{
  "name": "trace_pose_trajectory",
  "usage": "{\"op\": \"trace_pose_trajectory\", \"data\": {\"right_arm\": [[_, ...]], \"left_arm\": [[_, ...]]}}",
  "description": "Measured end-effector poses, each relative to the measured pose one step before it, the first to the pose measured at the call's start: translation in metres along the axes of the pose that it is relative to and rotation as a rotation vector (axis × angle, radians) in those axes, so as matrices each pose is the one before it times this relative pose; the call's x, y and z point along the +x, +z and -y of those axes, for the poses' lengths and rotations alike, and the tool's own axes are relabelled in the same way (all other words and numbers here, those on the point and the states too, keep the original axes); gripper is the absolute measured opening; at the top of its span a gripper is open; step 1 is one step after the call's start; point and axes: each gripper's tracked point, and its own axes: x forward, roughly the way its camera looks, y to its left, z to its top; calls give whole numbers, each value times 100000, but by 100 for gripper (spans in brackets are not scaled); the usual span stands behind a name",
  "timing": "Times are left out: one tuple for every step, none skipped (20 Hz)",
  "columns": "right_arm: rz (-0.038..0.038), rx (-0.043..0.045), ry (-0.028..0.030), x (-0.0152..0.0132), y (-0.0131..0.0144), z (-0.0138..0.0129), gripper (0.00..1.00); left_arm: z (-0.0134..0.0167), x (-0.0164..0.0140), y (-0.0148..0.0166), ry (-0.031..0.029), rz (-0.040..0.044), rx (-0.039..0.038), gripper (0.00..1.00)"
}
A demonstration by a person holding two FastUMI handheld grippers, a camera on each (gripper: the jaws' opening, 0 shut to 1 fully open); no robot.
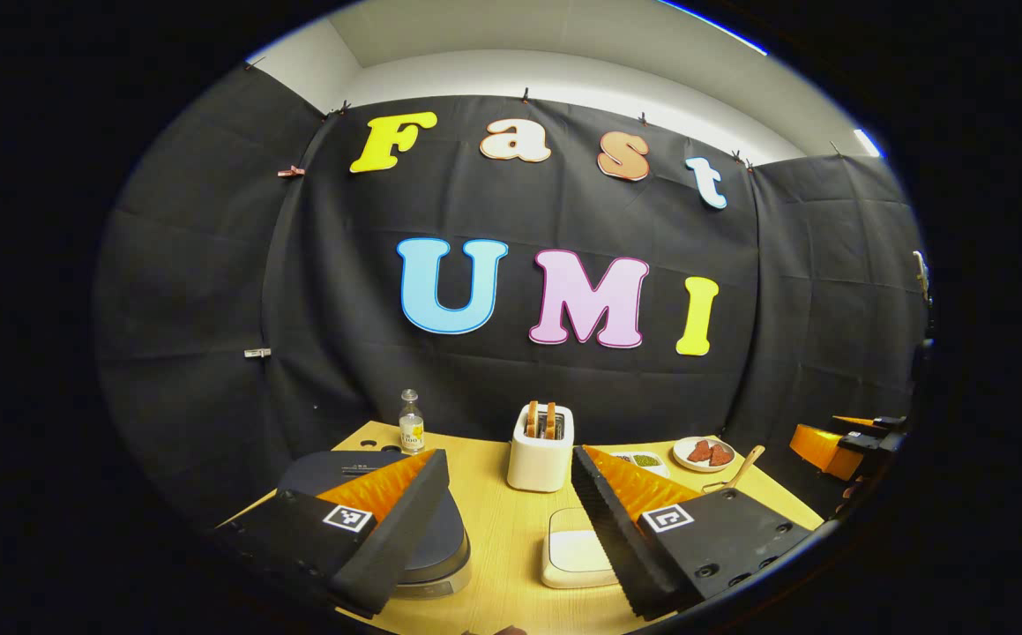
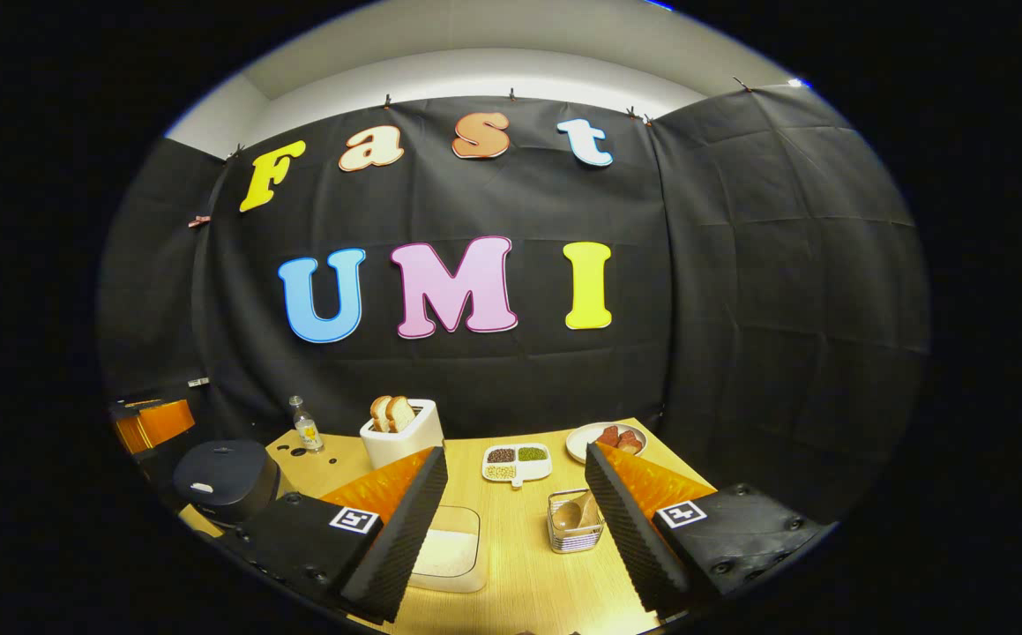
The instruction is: Close the left gripper, press the button to open the rice cooker; take a wooden spoon from the chopstick holder with the right hand, scoop a spoonful of rice and pour it into the rice cooker, then put the wooden spoon back into the chopstick holder.
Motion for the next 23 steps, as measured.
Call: {"op": "trace_pose_trajectory", "data": {"right_arm": [[192, -205, 99, 90, -59, -9, 98], [-4, 196, -70, 61, 33, -10, 98], [-168, 370, -191, 99, -47, 49, 98], [-269, 255, -244, -23, -72, 59, 98], [-430, 92, -259, 60, -86, 47, 98], [-498, 122, -107, -42, -118, 10, 98], [-108, 231, -12, 21, -11, 14, 98], [100, 338, 8, -46, 76, -60, 99], [154, 352, 153, 2, 38, -54, 99], [511, 91, 234, 8, 183, -133, 99], [839, -120, -215, -2, 249, 62, 99], [936, 32, 168, 1, 336, -126, 98], [683, 118, 269, 68, 153, -178, 98], [407, 402, 431, 220, 141, -133, 98], [30, 629, 569, 52, 157, -344, 98], [-375, 836, 813, 57, 48, -325, 98], [-1192, 400, 908, 117, -207, -261, 98], [-1570, -299, 141, -75, -321, -84, 98], [-1640, -641, -120, 120, -230, 125, 98], [-1526, -1046, 165, -71, -270, 27, 98], [-1169, -1319, 126, -37, -176, -109, 98], [-963, -1054, 274, 59, -159, -65, 98], [-676, -153, 439, -17, -35, -303, 98]], "left_arm": [[242, -57, -136, -182, -287, -567, 92], [299, 19, -140, -547, -87, -511, 95], [296, -61, 98, -827, 236, -46, 95], [123, -85, 10, -278, 343, 521, 95], [-65, -49, 206, -108, 455, 756, 95], [-2, -159, 119, -187, 389, 629, 95], [-121, 11, -4, 168, 75, 516, 95], [-169, -92, -90, 160, -145, 325, 92], [-99, -121, 78, 47, -116, 174, 92], [-112, 65, 12, 225, 57, 241, 92], [-169, -142, 200, 328, 131, 560, 92], [-94, -34, 116, 332, 142, 875, 95], [5, -42, 208, -52, 16, 1172, 95], [133, -62, 247, -357, 285, 1604, 95], [191, -47, 342, -694, 309, 1699, 92], [301, -88, -22, -765, -129, 1602, 95], [250, -119, 114, -433, -230, 923, 95], [469, 47, -164, -1136, -894, 50, 95], [474, -152, -195, -109, -930, -240, 95], [133, -214, 239, 274, 318, -346, 95], [413, -260, 175, -457, 25, -221, 95], [425, -296, -31, -292, -163, 370, 95], [43, -417, 12, 672, 139, 618, 95]]}}
